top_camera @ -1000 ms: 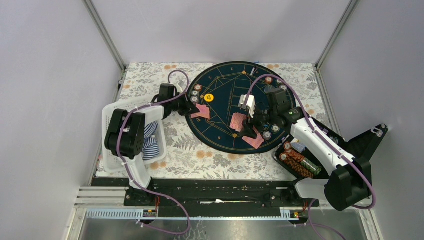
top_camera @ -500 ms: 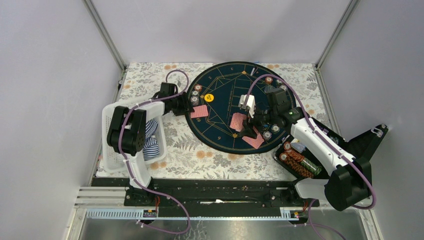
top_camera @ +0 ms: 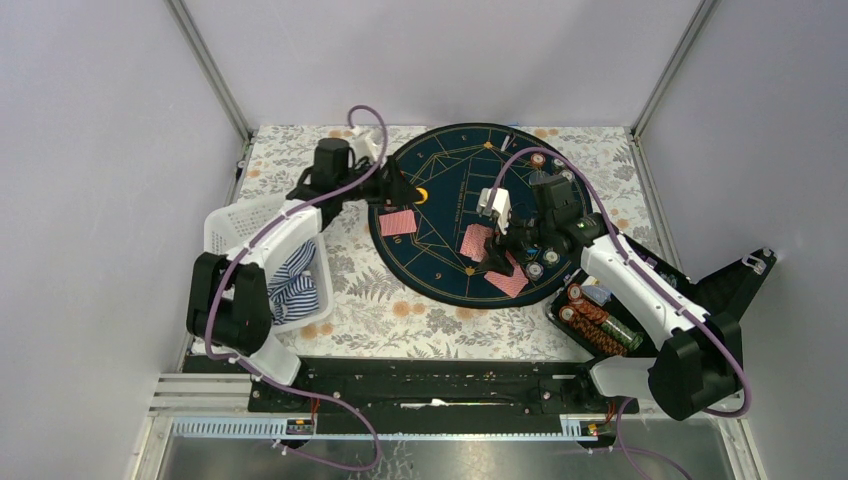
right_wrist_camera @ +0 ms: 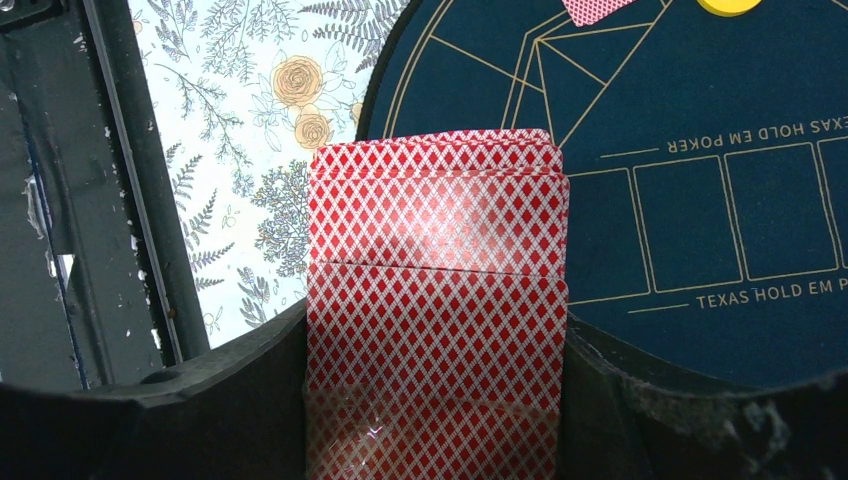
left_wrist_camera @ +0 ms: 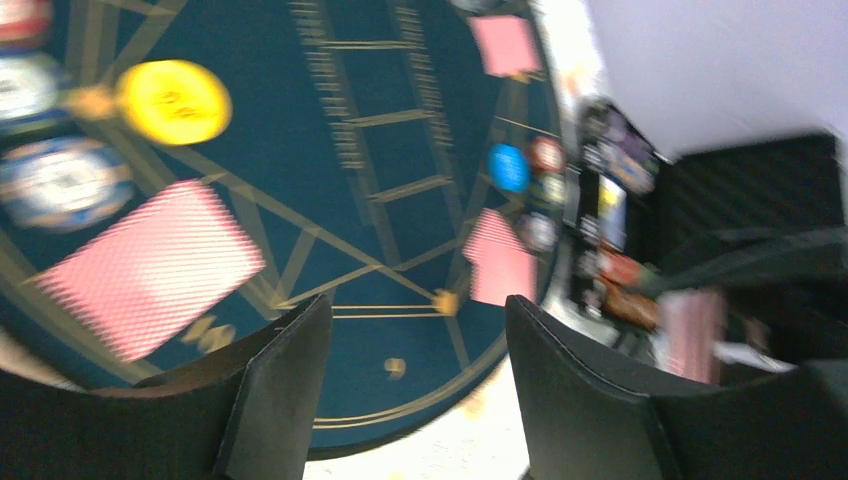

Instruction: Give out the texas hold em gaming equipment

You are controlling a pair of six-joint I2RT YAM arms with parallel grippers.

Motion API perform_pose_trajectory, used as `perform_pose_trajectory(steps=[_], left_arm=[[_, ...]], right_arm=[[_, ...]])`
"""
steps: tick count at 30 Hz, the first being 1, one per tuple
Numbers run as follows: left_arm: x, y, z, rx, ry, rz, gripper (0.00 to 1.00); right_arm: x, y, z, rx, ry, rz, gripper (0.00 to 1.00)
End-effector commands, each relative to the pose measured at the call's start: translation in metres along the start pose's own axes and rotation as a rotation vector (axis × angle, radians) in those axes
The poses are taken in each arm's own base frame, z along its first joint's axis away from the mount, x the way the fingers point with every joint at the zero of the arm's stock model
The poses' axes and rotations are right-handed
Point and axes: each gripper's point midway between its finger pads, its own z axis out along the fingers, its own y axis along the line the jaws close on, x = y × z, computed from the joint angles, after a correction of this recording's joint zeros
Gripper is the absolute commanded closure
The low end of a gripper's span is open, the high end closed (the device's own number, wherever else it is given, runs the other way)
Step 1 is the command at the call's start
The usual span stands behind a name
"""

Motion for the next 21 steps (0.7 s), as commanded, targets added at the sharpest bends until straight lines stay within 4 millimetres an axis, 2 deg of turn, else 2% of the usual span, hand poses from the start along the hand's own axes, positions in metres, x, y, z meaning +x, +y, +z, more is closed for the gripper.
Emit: perform_pose_trajectory(steps=[1, 5, 8, 13, 21], left_arm=[[0.024, -0.107, -0.001, 0.355, 0.128, 0.076, 0.29], [0.053, -0.146, 0.006, 0.451, 0.224, 0.084, 0.24], [0.070, -0.158, 0.013, 0.475, 0.275, 0.074, 0.21], [0.089, -0.160, 0.030, 0.465, 0.328, 0.066, 0.22], [0.096, -0.144, 0.050, 0.370, 0.359, 0.051, 0.39]], right_arm=[[-0.031, -0.009, -0.004, 0.022, -0.065, -0.057, 1.00], [-0.031, -0.007, -0.004, 0.014, -0.063, -0.061, 1.00], [-0.031, -0.006, -0.005, 0.014, -0.066, -0.063, 1.00], [-0.031, -0.005, -0.006, 0.014, -0.067, -0.064, 1.00], [-0.036, -0.003, -0.010, 0.016, -0.081, -0.079, 1.00]])
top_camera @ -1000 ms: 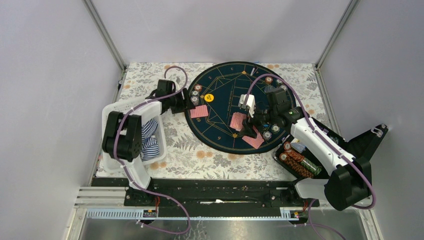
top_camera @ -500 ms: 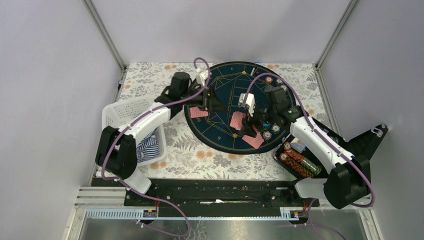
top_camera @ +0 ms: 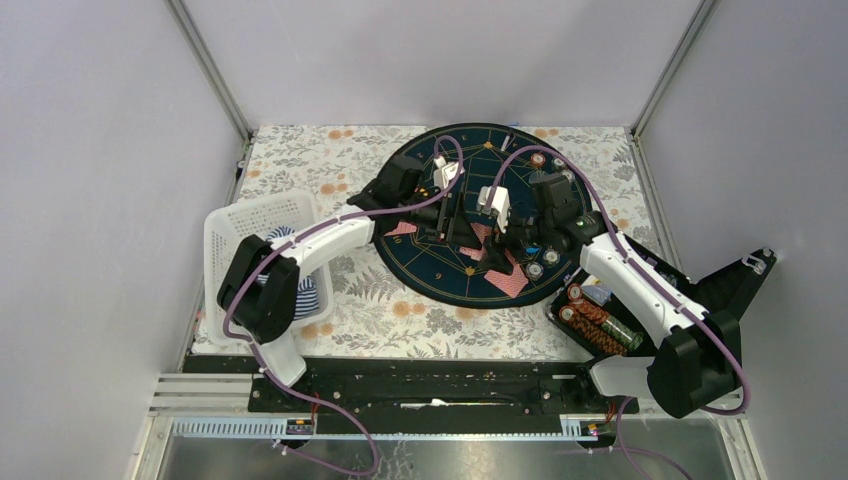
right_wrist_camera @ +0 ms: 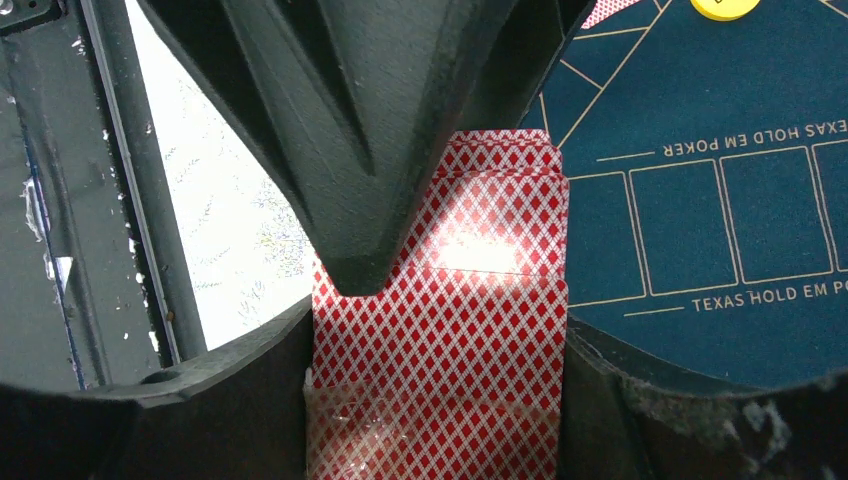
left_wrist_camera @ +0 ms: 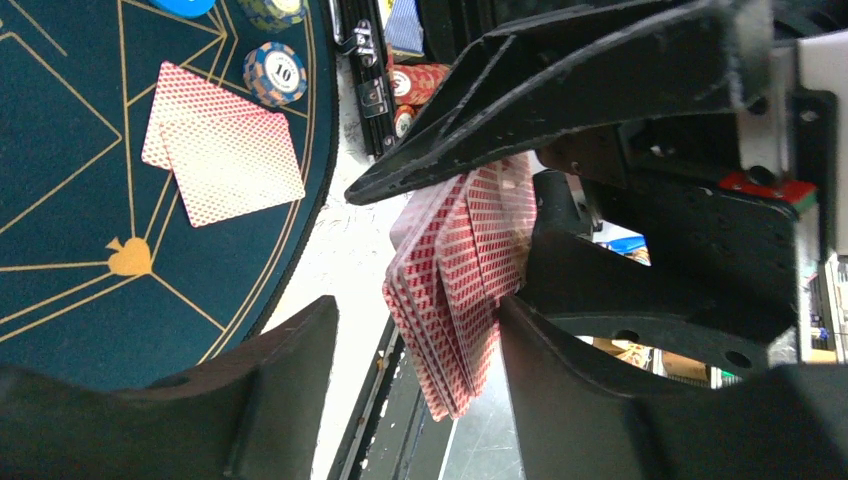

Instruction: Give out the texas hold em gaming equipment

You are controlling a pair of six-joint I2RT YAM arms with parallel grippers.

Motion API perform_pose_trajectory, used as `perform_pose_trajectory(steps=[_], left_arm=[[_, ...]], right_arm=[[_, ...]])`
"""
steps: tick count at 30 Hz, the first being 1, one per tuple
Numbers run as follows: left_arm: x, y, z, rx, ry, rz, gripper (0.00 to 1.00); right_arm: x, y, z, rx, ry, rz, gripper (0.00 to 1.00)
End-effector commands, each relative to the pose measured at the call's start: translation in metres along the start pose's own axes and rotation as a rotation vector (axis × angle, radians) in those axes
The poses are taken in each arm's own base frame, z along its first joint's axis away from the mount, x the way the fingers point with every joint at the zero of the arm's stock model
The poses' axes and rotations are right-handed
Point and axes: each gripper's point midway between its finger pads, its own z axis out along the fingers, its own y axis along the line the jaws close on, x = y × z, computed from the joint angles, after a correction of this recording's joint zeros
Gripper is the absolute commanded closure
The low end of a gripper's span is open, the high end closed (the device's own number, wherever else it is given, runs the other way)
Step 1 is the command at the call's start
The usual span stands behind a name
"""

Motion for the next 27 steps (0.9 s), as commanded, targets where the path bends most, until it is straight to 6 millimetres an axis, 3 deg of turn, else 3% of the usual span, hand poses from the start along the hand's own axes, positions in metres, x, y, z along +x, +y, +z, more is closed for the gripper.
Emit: perform_pose_trajectory(steps=[1, 7, 17, 20, 25, 27], left_arm=[[-0.018, -0.002, -0.001, -0.033, -0.037, 0.048, 0.42], [-0.021, 0.008, -0.016, -0.033, -0.079, -0.003, 0.52], [-0.023, -0.001, -0.036, -0.003, -0.109, 0.023, 0.66], [-0.024, -0.012, -0.042, 0.034, -0.130, 0.052, 0.61], [-0.028, -0.027, -0.041, 0.056, -0.145, 0.085, 0.37], [-0.027, -0.024, -0.035, 0.035, -0.134, 0.080, 0.33]], right_arm=[[-0.034, -0.001, -0.011, 0.018, -0.081, -0.082, 1.00], [-0.035, -0.001, -0.012, 0.020, -0.086, -0.088, 1.00], [-0.036, -0.003, -0.011, 0.023, -0.089, -0.088, 1.00], [-0.033, -0.004, -0.010, 0.028, -0.079, -0.088, 1.00], [-0.030, -0.005, -0.008, 0.025, -0.069, -0.077, 1.00], [-0.032, -0.005, -0.007, 0.020, -0.073, -0.077, 1.00]])
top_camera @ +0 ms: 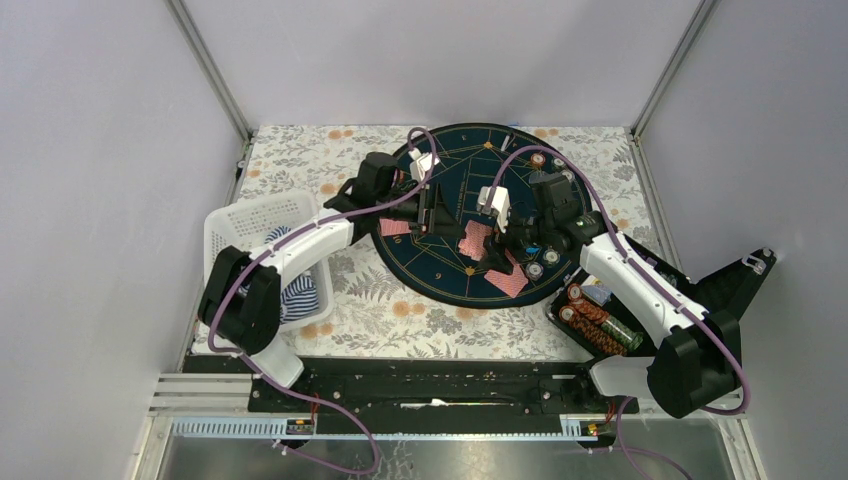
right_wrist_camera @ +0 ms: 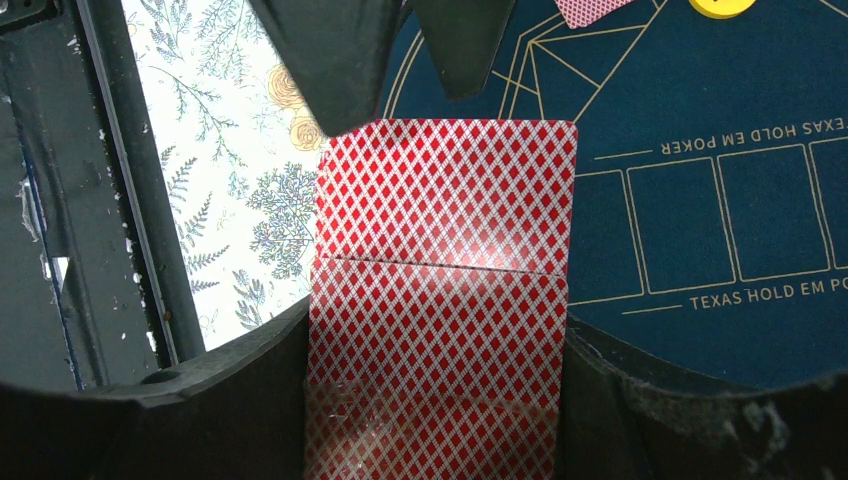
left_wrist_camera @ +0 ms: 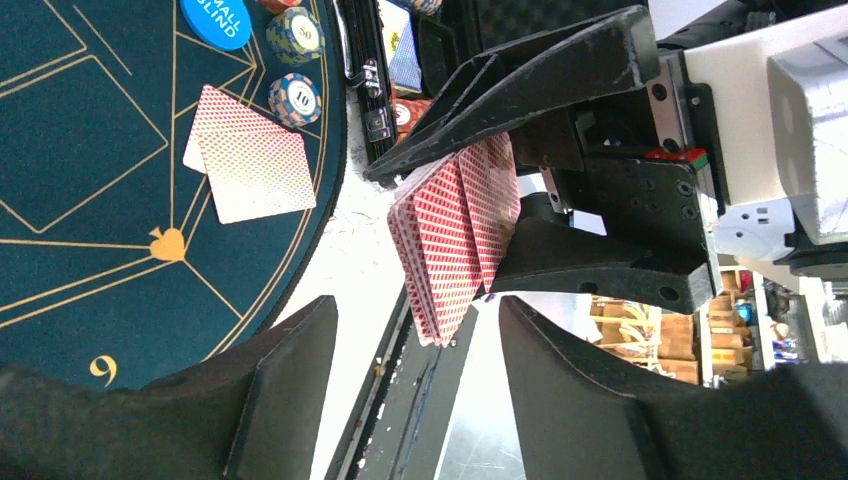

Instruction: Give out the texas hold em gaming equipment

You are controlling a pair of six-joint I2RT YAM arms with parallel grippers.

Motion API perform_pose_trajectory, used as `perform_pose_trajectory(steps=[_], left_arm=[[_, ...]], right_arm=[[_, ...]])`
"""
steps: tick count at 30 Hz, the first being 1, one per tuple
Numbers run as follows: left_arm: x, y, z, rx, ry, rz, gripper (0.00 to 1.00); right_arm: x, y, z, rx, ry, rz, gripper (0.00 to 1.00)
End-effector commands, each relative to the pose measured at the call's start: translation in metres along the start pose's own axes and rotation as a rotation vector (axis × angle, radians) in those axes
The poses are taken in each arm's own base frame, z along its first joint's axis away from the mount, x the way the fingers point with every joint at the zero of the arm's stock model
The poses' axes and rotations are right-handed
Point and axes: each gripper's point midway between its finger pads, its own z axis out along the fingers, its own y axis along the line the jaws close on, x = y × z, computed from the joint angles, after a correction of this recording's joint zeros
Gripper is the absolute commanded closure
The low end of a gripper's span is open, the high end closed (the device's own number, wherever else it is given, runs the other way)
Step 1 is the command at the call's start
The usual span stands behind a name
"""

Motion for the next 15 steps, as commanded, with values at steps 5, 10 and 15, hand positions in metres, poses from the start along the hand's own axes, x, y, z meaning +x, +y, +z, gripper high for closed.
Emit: perform_pose_trajectory(steps=[5, 10, 15], left_arm=[[-0.009, -0.011, 0.015, 0.000, 0.000, 0.051, 0.36], [-0.009, -0.004, 0.013, -0.026, -0.002, 0.040, 0.56], [-0.013, 0.004, 0.001, -0.042, -0.030, 0.016, 0.76]], right_arm=[[-0.036, -0.003, -0.008, 0.010, -0.087, -0.080, 1.00], [-0.038, 0.000, -0.011, 0.007, -0.095, -0.085, 1.00], [-0.041, 0.000, -0.011, 0.005, -0.105, -0.084, 1.00]])
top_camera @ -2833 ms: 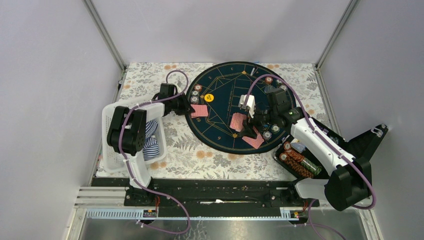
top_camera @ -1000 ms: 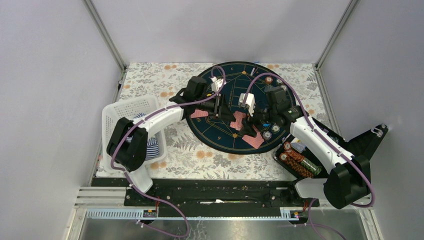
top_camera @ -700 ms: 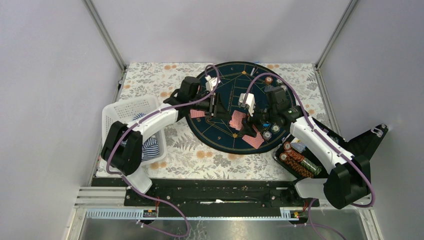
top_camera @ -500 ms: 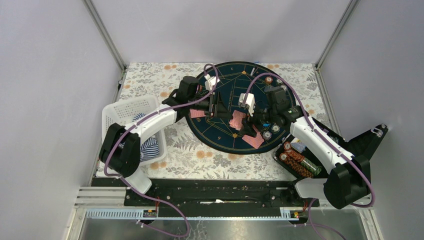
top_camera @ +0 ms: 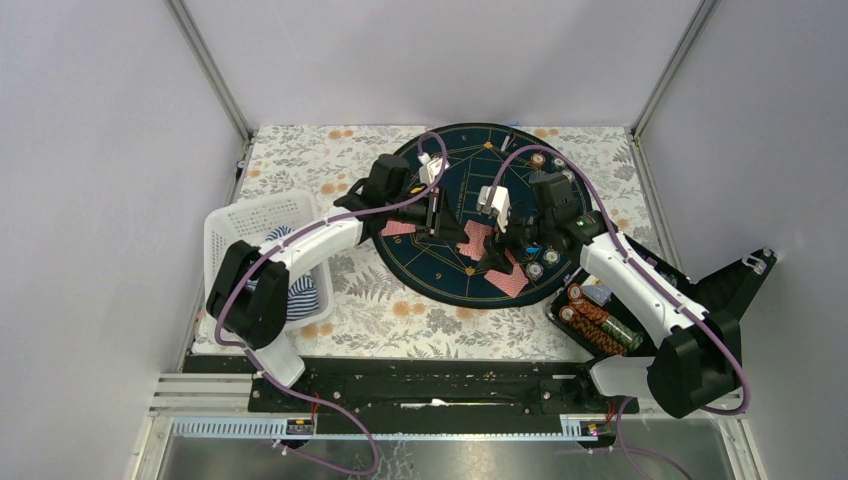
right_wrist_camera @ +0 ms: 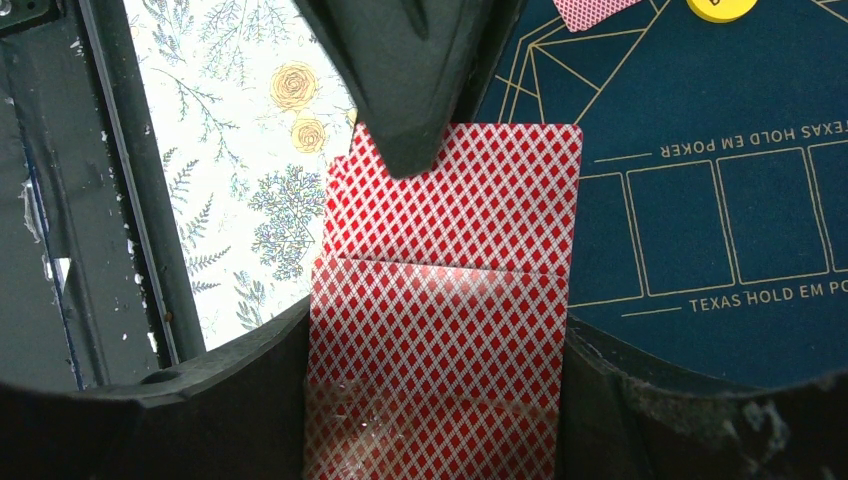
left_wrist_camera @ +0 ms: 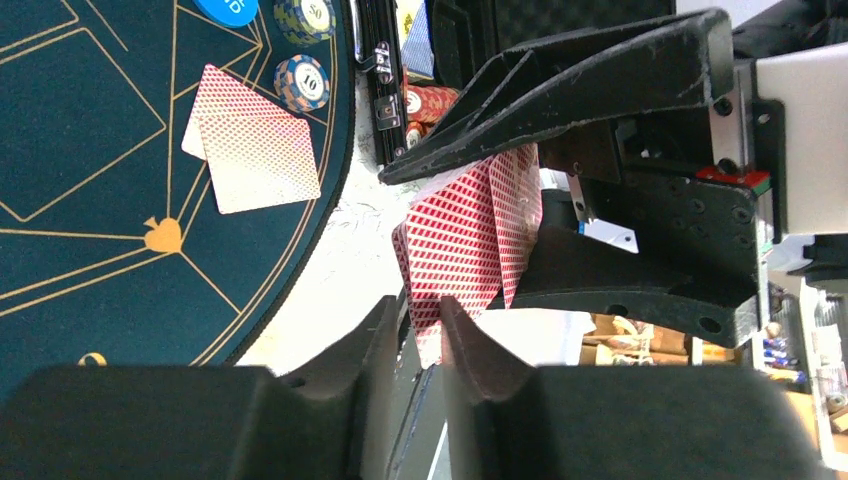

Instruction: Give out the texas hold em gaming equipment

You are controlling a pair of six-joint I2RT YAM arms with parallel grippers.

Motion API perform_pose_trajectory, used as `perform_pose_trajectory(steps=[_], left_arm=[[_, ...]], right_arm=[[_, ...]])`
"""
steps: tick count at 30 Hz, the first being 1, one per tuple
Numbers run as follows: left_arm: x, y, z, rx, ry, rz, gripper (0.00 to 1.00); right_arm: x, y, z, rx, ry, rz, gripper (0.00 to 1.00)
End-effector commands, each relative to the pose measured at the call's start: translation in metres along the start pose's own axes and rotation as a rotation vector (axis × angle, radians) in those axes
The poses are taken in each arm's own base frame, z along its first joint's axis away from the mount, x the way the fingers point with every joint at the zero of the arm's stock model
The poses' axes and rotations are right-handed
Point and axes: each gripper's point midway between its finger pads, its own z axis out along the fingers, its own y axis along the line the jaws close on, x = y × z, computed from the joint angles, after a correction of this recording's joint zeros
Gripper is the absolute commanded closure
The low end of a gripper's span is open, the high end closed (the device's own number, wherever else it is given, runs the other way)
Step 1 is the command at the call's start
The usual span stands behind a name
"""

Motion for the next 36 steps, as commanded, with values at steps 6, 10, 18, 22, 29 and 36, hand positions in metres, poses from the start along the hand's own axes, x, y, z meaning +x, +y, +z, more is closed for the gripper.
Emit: perform_pose_trajectory(steps=[6, 10, 18, 22, 29, 36], left_arm=[[-0.016, -0.018, -0.020, 0.055, -0.073, 0.062, 0.83], [-0.018, -0.031, -0.024, 0.108, -0.088, 0.084, 0.62], [-0.020, -0.033, -0.014, 0.106, -0.086, 0.076, 0.38], [-0.012, -0.027, 0.000, 0.087, -0.046, 0.063, 0.42], [-0.010, -0.020, -0.001, 0.069, -0.041, 0.046, 0.67], [-0.012, -0.018, -0.012, 0.060, -0.064, 0.045, 0.84]], right_arm=[[-0.038, -0.001, -0.011, 0.014, -0.094, -0.081, 1.00], [-0.035, -0.002, -0.009, 0.015, -0.085, -0.077, 1.00], [-0.034, -0.002, -0.008, 0.008, -0.084, -0.074, 1.00], [-0.037, -0.001, -0.009, 0.005, -0.091, -0.075, 1.00], [-0.040, 0.000, -0.011, 0.007, -0.100, -0.083, 1.00], [-0.042, 0.000, -0.013, 0.010, -0.104, -0.084, 1.00]])
